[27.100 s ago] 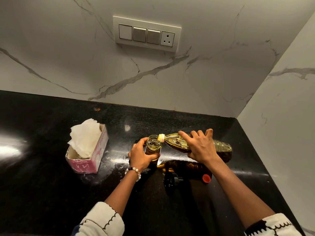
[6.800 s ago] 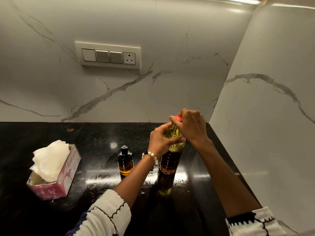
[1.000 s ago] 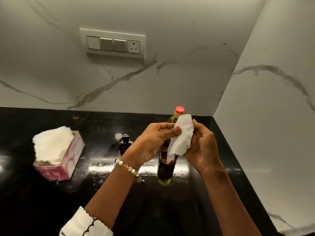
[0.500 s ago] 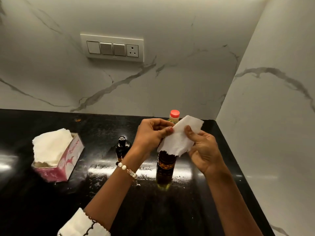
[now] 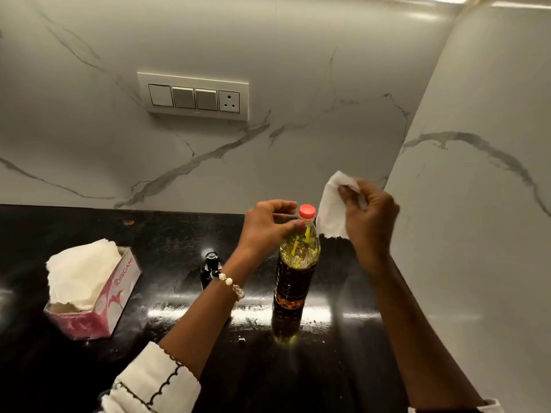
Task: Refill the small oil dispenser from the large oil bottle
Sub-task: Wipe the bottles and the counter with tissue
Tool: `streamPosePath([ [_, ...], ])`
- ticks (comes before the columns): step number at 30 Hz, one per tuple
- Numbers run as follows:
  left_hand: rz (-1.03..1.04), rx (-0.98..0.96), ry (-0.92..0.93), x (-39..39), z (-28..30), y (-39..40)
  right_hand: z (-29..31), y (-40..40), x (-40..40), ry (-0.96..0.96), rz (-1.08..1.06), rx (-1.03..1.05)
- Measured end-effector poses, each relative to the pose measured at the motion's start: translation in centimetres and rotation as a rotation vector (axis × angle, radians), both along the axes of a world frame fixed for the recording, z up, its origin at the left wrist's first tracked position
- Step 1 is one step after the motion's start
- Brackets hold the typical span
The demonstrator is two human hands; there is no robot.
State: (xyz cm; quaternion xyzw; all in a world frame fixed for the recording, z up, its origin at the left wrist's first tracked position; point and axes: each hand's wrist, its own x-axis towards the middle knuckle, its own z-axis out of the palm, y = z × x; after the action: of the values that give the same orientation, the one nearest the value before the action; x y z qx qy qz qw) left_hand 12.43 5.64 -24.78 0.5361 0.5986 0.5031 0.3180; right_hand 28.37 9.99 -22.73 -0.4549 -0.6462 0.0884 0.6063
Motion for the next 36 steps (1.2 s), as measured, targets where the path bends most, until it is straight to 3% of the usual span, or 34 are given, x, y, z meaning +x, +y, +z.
streamPosePath([
  [3, -0.034, -0.007, 0.022, 0.3, -0.5, 0.7, -1.1, -0.4, -1.3, -0.201, 0.134, 0.022],
  [8, 0.011, 0.054, 0.017, 0.4, -1.8, 1.5, -2.5, -1.0, -1.3, -0.072, 0.199, -0.028],
  [12, -0.011, 0.071, 0.022, 0.3, -2.1, 1.8, -3.6, -1.2, -1.5, -0.289, 0.287, 0.036],
  [28, 0.019, 0.059, 0.03, 0.2, -3.2, 2.5, -5.2, -1.8, -1.8, -0.499, 0.261, 0.131],
  [32, 0.018, 0.06, 0.011, 0.1, -3.2, 2.5, -4.2, -0.2, -2.0, -0.368, 0.34, 0.037],
  [36, 0.016, 0.064, 0.0, 0.3, -3.2, 2.6, -5.6, -1.1, -2.4, 0.078, 0.409, -0.213],
])
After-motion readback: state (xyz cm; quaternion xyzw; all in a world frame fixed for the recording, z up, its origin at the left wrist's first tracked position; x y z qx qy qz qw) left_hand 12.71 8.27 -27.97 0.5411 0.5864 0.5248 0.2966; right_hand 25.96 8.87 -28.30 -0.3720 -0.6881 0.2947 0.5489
